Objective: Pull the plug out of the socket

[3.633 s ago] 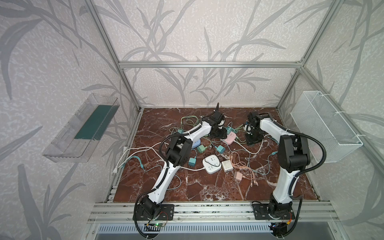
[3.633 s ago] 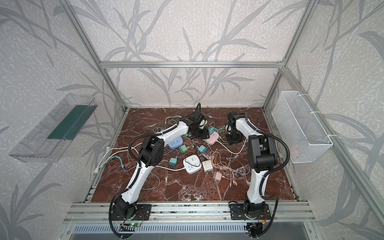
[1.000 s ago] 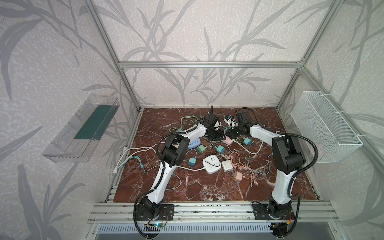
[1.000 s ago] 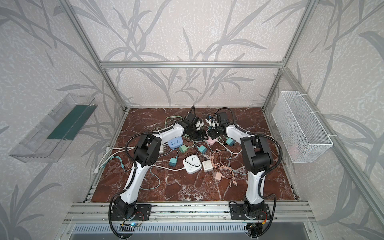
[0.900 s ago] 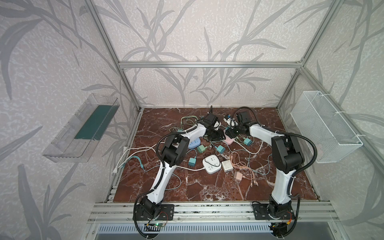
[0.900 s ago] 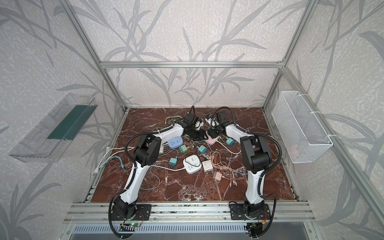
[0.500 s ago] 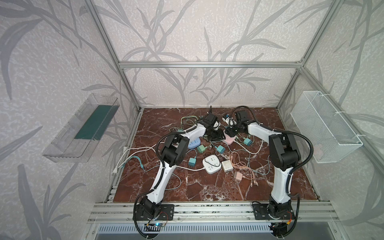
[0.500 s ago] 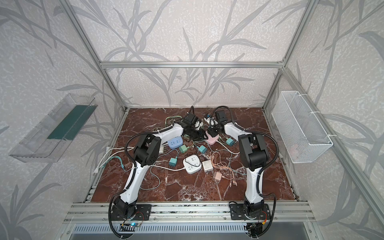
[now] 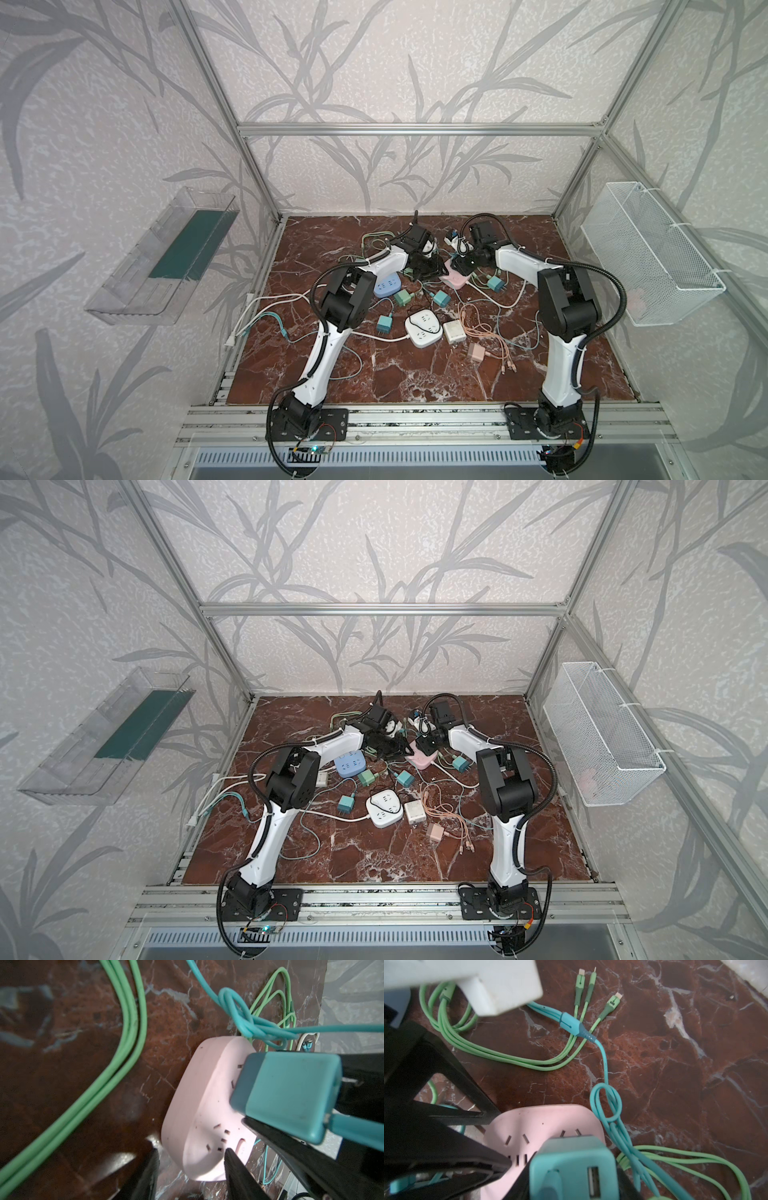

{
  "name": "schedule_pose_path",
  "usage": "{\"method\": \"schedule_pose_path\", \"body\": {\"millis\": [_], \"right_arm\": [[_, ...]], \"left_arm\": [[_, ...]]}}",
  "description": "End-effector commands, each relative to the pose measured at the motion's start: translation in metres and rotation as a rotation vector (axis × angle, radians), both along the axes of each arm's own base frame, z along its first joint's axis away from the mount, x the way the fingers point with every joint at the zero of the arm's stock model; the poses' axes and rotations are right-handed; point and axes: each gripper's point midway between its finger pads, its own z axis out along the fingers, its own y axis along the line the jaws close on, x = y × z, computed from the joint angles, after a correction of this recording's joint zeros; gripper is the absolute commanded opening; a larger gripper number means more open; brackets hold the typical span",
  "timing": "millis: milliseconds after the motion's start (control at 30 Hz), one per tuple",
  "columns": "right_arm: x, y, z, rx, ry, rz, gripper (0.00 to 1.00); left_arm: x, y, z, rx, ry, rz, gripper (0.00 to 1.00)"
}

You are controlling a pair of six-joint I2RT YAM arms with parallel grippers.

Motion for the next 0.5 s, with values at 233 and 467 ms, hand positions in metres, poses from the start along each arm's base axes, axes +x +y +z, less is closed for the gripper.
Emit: {"method": "schedule_pose_path", "body": {"millis": [233, 467], "right_arm": [[-0.004, 0.01, 0.008, 0.029, -0.002, 0.021, 0.27], [-0.008, 0.026, 0.028, 0.075, -0.07, 0.038, 0.21]], "left_arm": [[-0.004, 0.012, -0.035, 0.085, 0.068, 0.032, 0.53], [-0.007, 0.013, -0.045, 0.12, 0.091, 0.03, 0.53]]}}
